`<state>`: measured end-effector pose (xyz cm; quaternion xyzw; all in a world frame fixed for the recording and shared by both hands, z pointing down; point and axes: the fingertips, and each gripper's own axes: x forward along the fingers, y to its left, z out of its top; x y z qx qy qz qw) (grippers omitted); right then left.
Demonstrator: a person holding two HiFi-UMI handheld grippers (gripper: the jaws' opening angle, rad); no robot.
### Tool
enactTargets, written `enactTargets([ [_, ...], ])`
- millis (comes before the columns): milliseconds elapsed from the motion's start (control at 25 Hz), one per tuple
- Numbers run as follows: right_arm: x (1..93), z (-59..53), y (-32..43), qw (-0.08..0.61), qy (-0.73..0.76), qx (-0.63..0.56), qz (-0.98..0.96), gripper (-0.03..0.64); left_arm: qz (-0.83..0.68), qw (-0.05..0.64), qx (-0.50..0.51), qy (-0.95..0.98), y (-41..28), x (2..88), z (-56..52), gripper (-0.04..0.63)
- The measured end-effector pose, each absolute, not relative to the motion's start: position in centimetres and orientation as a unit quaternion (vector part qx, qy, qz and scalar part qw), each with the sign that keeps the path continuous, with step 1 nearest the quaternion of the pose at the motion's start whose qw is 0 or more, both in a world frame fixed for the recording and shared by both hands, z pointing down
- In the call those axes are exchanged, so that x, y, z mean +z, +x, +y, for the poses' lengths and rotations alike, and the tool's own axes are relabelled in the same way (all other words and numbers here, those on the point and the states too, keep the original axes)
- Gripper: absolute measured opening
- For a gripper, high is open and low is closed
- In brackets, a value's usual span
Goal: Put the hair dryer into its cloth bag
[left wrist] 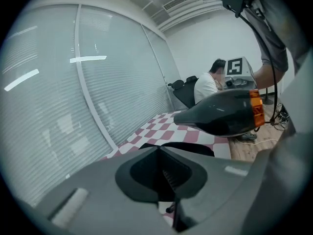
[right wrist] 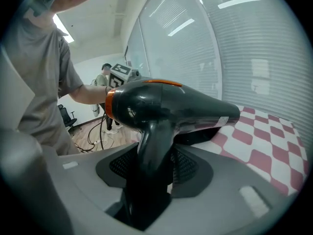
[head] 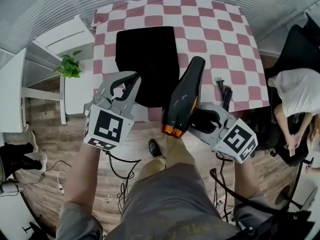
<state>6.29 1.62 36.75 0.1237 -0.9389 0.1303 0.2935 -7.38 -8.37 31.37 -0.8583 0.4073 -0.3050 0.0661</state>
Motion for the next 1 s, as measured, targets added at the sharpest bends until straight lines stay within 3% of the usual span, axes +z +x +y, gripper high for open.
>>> enactTargets([
  [520, 36.2, 13.1, 1.4, 0.292, -0.027, 0.093, -0.952, 0.218, 0.397, 0.064, -0.296, -0.866, -7.5, 31.8, -5.9, 0.015],
  [1000, 37.9, 15.1, 0.3, 0.284, -0.088, 0.109, -0.948, 0.218, 0.399, 0.074, -0.3, -0.863, -7.0, 31.6, -4.5, 0.015],
])
